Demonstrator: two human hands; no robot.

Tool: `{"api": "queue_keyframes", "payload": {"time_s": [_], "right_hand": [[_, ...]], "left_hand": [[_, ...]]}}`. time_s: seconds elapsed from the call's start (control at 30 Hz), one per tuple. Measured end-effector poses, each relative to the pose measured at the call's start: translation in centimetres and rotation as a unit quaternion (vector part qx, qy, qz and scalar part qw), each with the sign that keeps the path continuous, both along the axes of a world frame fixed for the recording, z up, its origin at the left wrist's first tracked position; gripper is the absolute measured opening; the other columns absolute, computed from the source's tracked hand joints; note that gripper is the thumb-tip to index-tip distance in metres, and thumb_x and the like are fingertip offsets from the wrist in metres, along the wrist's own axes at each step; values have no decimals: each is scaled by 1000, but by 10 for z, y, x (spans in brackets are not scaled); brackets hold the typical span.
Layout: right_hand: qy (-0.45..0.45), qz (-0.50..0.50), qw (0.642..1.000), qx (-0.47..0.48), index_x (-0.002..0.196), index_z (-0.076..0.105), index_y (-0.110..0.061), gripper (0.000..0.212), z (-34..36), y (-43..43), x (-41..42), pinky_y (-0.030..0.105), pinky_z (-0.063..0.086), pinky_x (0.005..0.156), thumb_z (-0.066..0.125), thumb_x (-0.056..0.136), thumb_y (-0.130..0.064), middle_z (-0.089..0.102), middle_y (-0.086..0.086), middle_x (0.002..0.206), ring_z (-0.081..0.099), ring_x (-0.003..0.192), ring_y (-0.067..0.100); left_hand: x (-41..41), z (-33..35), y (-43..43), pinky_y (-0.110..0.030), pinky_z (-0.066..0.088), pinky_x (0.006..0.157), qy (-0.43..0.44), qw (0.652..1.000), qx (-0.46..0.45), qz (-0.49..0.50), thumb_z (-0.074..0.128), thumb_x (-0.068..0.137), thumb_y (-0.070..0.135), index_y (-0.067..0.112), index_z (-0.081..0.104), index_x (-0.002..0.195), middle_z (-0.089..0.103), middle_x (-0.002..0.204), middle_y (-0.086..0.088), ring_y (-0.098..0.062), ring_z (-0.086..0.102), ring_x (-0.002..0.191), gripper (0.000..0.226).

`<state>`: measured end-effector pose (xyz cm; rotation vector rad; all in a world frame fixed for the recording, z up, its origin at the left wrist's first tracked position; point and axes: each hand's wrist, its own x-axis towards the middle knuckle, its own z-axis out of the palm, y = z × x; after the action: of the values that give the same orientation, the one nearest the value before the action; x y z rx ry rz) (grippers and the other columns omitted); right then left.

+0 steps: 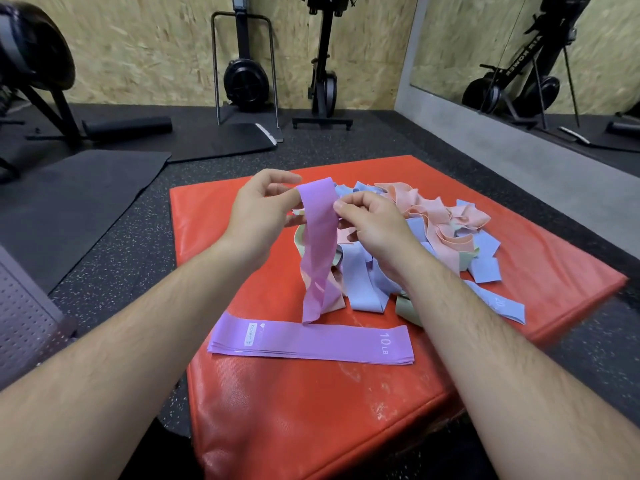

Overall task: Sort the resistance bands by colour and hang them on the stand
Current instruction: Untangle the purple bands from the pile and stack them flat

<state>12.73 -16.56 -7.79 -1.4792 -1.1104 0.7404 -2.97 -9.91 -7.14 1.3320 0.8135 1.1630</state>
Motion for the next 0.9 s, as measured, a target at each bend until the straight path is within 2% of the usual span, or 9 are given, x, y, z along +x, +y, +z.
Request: {"api": "queue_keyframes", "payload": {"time_s": [0.13,0.23,0.3,0.4,0.53,0.6,0.7,0.77,0.9], "right_hand": [[-5,-6,1000,-10,96,64,-15,4,2,0,-2,17,47,62,60,95,-16,66,0,93,60,82,10],[-2,-1,1000,-7,109,63,-16,18,3,-2,-4,13,47,54,58,92,-12,65,2,101,59,87,11],[11,-9,1000,8,116,61,-19,28,4,-2,-5,20,48,62,57,90,-9,63,-3,104,58,91,9],[41,-18,999,25,116,61,-20,27,6,-4,-5,27,46,71,54,91,-11,62,-8,98,59,85,7],[57,-1,998,29,109,66,-15,21,5,-2,-6,34,54,73,57,90,-14,68,0,100,66,87,15],[50,4,998,30,106,69,-12,21,3,-1,-6,43,59,83,62,87,-17,72,8,104,70,92,23],[29,8,999,31,105,71,-15,24,1,-2,-7,52,56,92,65,81,-11,74,12,104,69,102,32],[27,-1,999,39,105,71,-16,30,1,-2,-6,49,56,92,66,80,-1,75,9,104,69,104,27],[37,1,997,71,109,69,-12,37,3,-4,-5,23,55,79,64,80,10,75,3,103,70,99,13]], "left_hand": [[-2,-2,1,-30,56,78,-6,999,-22,-44,66,92,5,3,67,105,70,74,4,-10,66,68,14],[-3,-4,1,-34,57,83,22,998,12,-52,65,93,7,6,72,100,75,90,-7,-17,69,83,10],[-4,-4,1,-37,57,90,38,997,35,-50,67,91,5,11,73,97,75,100,-13,-20,69,92,11],[-4,-3,-2,-32,56,90,46,995,70,-53,70,85,-3,11,73,99,76,99,-9,-18,71,95,20],[-5,-2,-3,-26,55,85,29,993,93,-60,70,83,-8,5,71,102,75,101,-13,-21,71,99,23],[-7,-1,-3,-24,53,85,17,993,92,-77,69,82,-10,6,71,103,75,102,-12,-19,71,100,26],[-8,-1,-1,-28,52,93,-2,992,78,-101,74,73,-9,9,71,104,75,106,-8,-22,68,110,36],[-8,-2,1,-32,50,98,-21,992,64,-111,65,66,-9,9,70,107,72,114,-13,-28,65,116,45],[-7,-3,0,-33,51,98,-30,992,23,-121,58,68,-1,7,69,109,70,113,-17,-27,66,110,43]]}}
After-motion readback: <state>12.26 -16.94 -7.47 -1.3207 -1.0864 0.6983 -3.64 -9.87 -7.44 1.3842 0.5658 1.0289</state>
